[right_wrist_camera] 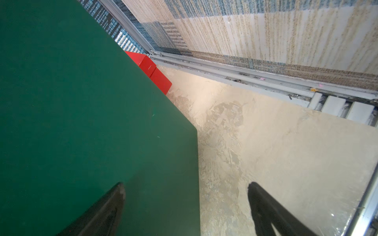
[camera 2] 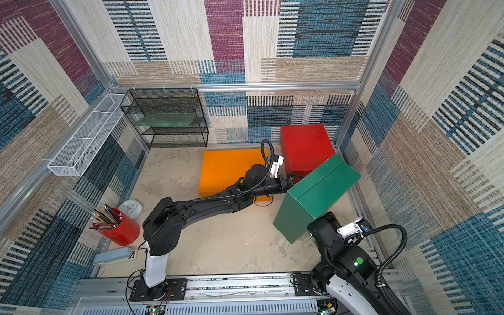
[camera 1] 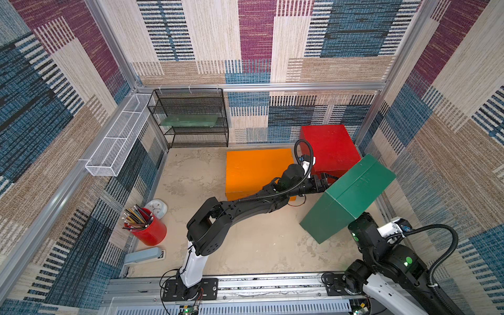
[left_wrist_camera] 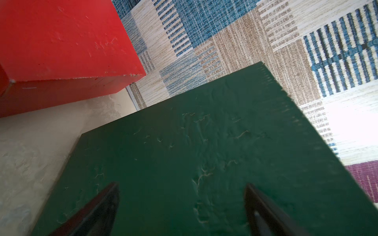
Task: Stack the shoeboxes
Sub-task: Pick up the shoebox from the center of the board.
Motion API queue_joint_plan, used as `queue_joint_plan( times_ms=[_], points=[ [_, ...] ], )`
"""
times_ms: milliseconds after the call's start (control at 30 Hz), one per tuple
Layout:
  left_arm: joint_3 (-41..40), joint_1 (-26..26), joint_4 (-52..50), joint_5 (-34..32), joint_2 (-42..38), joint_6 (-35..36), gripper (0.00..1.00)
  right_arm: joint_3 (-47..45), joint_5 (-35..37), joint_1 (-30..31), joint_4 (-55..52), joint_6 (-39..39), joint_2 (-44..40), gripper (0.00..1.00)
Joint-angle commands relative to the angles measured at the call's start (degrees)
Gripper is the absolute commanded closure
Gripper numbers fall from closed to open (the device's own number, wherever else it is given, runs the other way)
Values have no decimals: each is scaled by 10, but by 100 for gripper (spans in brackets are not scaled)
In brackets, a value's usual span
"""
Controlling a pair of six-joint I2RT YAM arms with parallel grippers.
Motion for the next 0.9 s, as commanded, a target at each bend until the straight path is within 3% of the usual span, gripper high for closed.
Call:
queue_joint_plan(
  times_ms=[0,167,333,567,867],
  points=[
    [12,-17,10,48,7,10,5,-25,-67,-19,138,-66,-13,5],
    [49,-38,-18,56,4,27,5,-46,-122,-59,229,-132,-28,5],
    [76,-50,-26,60,4,29,5,0,-141,-89,237,-173,-7,5],
    [134,-71,-59,68,22,41,5,82,-131,-93,238,-211,11,5],
    [228,-80,-140,63,13,89,5,163,-188,-93,309,-279,83,5]
  ],
)
